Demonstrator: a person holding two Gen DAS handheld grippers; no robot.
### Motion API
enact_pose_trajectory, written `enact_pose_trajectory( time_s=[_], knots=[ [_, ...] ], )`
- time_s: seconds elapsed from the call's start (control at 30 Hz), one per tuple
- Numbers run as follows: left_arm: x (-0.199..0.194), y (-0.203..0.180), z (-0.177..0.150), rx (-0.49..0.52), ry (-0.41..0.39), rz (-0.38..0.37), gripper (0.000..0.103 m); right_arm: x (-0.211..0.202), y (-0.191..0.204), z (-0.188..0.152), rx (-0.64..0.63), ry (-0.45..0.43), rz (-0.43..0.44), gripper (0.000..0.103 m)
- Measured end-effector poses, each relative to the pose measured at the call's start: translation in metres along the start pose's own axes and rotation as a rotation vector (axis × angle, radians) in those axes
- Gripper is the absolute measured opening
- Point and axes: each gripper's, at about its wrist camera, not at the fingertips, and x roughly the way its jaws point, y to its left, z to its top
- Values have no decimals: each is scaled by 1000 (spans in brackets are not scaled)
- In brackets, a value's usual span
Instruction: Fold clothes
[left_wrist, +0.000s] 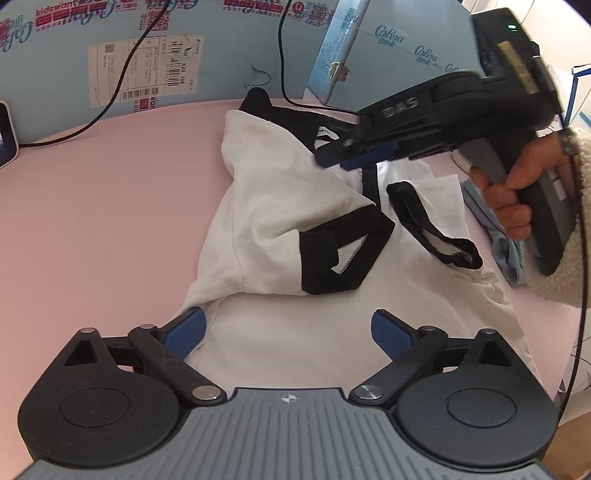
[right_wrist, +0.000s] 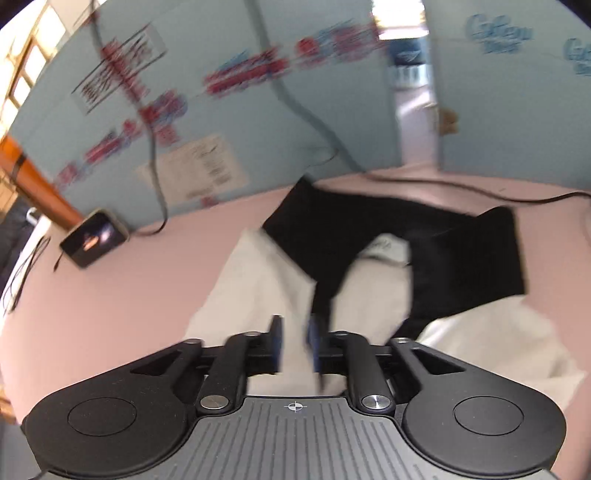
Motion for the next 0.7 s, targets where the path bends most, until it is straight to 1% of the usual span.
enact_pose_trajectory(
  time_s=[0.03, 0.07, 0.1, 0.13, 0.2, 0.23, 0.27, 0.33, 0.4, 0.47, 0.5, 0.53, 0.6, 0.7],
  knots=[
    [0, 0, 0, 7, 0, 1, 98, 5, 4, -3, -8, 14, -13, 45],
    [0, -1, -1, 11, -2, 1, 98, 11, 5, -6, -13, 31, -26, 47],
    [0, -1, -1, 14, -4, 1, 98, 16, 5, -8, -16, 47, -29, 47],
    [-1, -1, -2, 16, -6, 0, 98, 19, 5, -11, -26, 52, -34, 42],
    [-1, -1, -3, 18, -9, 1, 98, 20, 6, -14, -77, 18, -96, 34],
    [-1, -1, -3, 18, -10, 2, 98, 22, 6, -14, -106, 3, -147, 34],
    [-1, -1, -3, 18, -11, 2, 98, 24, 5, -14, -119, -6, -168, 34],
    [-1, 0, -4, 17, -13, -3, 100, 24, 2, -14, -104, 1, -155, 34],
    [-1, 1, -4, 17, -13, -5, 100, 21, 0, -15, -91, 1, -154, 37],
    [-1, 2, -4, 13, -12, -9, 100, 12, -4, -16, -42, -15, -146, 38],
    [-2, 2, -3, 9, -10, -10, 100, 5, -6, -18, -7, -28, -126, 42],
    [-3, 2, -3, 9, -5, -10, 100, -4, -7, -21, 24, -42, -98, 52],
    [-5, 0, -2, 22, 9, -4, 100, -23, -8, -30, 61, -67, -57, 66],
    [-10, -4, -4, 44, 22, 4, 100, -51, -4, -44, 52, -81, -52, 67]
  ],
)
